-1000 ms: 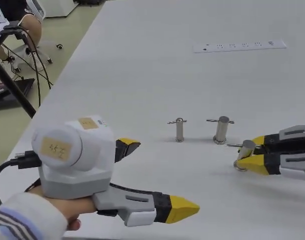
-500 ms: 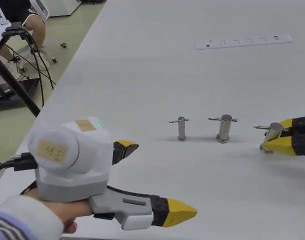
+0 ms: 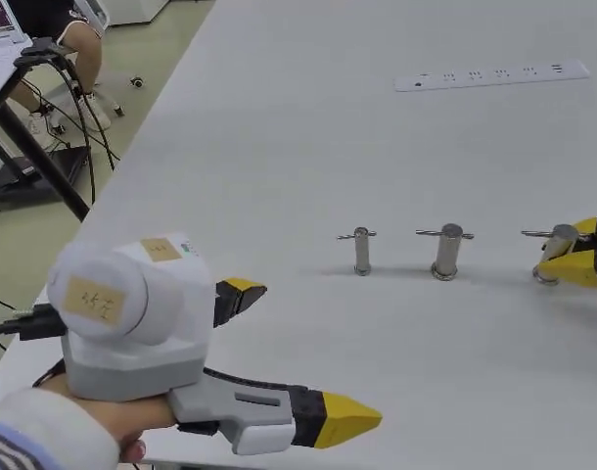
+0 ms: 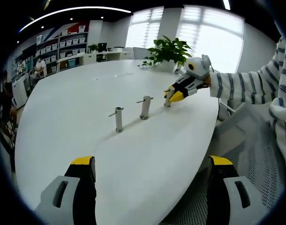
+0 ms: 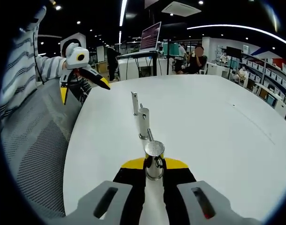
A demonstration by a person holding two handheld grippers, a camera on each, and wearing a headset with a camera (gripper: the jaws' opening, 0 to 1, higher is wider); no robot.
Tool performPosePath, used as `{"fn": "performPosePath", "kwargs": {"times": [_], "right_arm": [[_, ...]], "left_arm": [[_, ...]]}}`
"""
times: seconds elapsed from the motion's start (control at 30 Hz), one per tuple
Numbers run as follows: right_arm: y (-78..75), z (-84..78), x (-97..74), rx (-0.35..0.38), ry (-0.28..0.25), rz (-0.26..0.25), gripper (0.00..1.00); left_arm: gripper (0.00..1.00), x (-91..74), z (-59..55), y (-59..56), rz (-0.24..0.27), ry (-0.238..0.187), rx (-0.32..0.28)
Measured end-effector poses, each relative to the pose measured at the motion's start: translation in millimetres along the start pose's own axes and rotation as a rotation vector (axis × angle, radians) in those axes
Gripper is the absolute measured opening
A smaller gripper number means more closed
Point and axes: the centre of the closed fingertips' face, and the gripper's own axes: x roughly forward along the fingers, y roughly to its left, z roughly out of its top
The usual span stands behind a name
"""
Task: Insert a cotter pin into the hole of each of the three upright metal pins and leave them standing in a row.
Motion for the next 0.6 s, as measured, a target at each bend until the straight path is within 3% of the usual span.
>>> {"fn": "performPosePath", "kwargs": {"times": [0.17, 0.33, 0.6], "right_arm": [[-4.1, -4.4, 1.3, -0.017, 0.012, -0.002, 0.08], [-4.4, -7.8, 3.0, -0.023, 0.006, 0.011, 0.08], [-6.4, -10.0, 7.1, -0.027, 0.002, 0.026, 0.08]], "left_arm": [[0.99, -0.9, -1.7, 0.7, 0.001, 0.016, 0.001], [0.99, -1.7, 5.3, 4.2, 0.014, 0.000, -0.008], [0.99, -0.8, 7.4, 5.1, 0.016, 0.003, -0.006]]}}
